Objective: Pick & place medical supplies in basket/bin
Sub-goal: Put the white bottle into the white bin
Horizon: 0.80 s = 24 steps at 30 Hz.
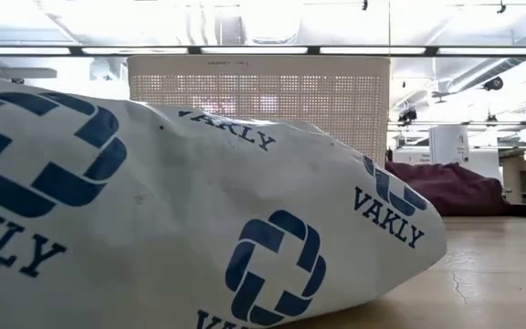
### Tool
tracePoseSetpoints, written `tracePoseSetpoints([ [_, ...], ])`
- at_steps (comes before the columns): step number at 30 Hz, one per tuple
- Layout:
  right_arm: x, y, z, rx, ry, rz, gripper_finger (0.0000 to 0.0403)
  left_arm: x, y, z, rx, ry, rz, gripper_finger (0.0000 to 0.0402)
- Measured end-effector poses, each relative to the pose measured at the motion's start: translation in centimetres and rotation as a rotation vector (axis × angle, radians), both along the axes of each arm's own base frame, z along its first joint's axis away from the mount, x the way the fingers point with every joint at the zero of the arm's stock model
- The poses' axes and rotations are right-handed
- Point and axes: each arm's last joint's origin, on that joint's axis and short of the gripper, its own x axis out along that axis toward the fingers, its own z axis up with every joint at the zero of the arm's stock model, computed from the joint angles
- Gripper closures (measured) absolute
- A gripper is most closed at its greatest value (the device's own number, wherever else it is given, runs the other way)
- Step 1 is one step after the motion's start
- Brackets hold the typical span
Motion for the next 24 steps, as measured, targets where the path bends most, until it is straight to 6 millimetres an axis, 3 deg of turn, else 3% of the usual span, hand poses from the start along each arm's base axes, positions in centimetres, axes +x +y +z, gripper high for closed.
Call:
tracePoseSetpoints([
  [5, 1.8, -9.0, 0.8, 0.063, 0.049, 0.008, 0.0237, -0.3, -0.6, 0.1, 0.024, -0.046, 0.014, 0.0185],
  [10, 3.6, -14.1, -1.3, 0.124, 0.122, 0.031, 0.0236, -0.2, -0.6, 0.2, 0.019, -0.070, 0.056, 0.0185],
  [13, 4.5, -15.7, -2.8, 0.157, 0.169, 0.048, 0.0235, -0.1, -0.6, 0.2, 0.012, -0.075, 0.084, 0.0185],
  [18, 6.1, -16.1, -4.4, 0.124, 0.257, 0.107, 0.0222, 0.5, -1.1, -0.3, 0.020, -0.055, 0.093, 0.0185],
  [24, 7.2, -16.1, -3.9, 0.056, 0.289, 0.164, 0.0160, 1.4, -1.8, -1.0, 0.046, -0.023, 0.093, 0.0185],
])
